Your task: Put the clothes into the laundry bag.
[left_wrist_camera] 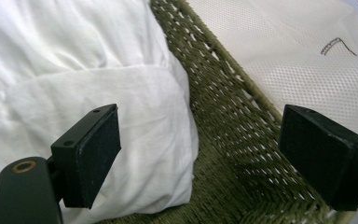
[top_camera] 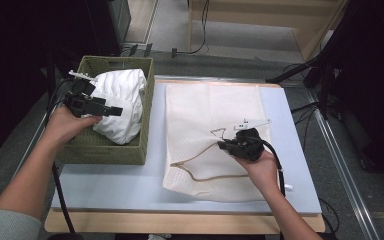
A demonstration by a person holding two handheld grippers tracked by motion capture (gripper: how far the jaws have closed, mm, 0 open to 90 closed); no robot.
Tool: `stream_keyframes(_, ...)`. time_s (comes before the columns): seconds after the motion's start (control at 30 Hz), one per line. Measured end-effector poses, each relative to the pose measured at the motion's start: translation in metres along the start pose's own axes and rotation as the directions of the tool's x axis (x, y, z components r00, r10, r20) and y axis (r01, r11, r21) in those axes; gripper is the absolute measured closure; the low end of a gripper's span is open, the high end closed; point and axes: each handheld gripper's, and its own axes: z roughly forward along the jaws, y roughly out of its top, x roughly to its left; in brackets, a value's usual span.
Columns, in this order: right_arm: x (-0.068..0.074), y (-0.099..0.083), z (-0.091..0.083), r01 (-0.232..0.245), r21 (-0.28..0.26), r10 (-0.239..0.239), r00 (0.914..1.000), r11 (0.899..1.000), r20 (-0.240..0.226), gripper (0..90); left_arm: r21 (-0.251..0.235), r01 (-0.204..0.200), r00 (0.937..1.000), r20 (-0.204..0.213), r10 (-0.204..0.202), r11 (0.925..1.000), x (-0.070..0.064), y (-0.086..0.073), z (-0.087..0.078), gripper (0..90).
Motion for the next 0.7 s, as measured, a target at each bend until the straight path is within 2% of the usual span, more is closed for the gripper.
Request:
stream_keyframes(0.3,0.001,-0.001,0.001,0.001,0.004,-0.001,1.0000,1.000,-0.003,84.2,-0.004,0.018,0.9977,-0.066,-0.018,0.9998,0.019,0.005,0.007,9.5)
stream_keyframes(0.43,0.001,-0.001,0.002,0.005,0.010,-0.005,1.0000,1.000,-0.003,84.4,-0.008,0.067,0.9943,-0.082,-0.068,0.9977,0.036,0.004,0.013,7.2)
stream_keyframes(0.47,0.002,-0.001,0.002,0.007,0.010,-0.007,1.0000,1.000,-0.003,84.6,-0.008,0.067,0.9943,-0.082,-0.068,0.9977,0.036,0.004,0.013,5.9)
stream_keyframes(0.5,0.002,-0.001,0.002,0.007,0.010,-0.007,1.0000,1.000,-0.003,84.6,-0.011,0.079,0.9930,-0.088,-0.080,0.9968,0.039,0.004,0.014,5.9)
stream_keyframes(0.53,0.002,-0.001,0.002,0.011,0.010,-0.011,0.9999,1.000,-0.004,84.8,-0.007,0.092,0.9900,-0.107,-0.092,0.9958,0.044,0.004,0.017,1.9)
stream_keyframes(0.57,0.002,-0.001,0.002,0.011,0.010,-0.011,0.9999,1.000,-0.004,84.8,-0.007,0.092,0.9900,-0.107,-0.092,0.9958,0.044,0.004,0.017,0.3)
stream_keyframes(0.7,0.002,-0.001,0.002,0.012,0.011,-0.012,0.9999,1.000,-0.004,84.9,0.012,0.131,0.9823,-0.136,-0.128,0.9913,0.055,0.003,0.029,0.0)
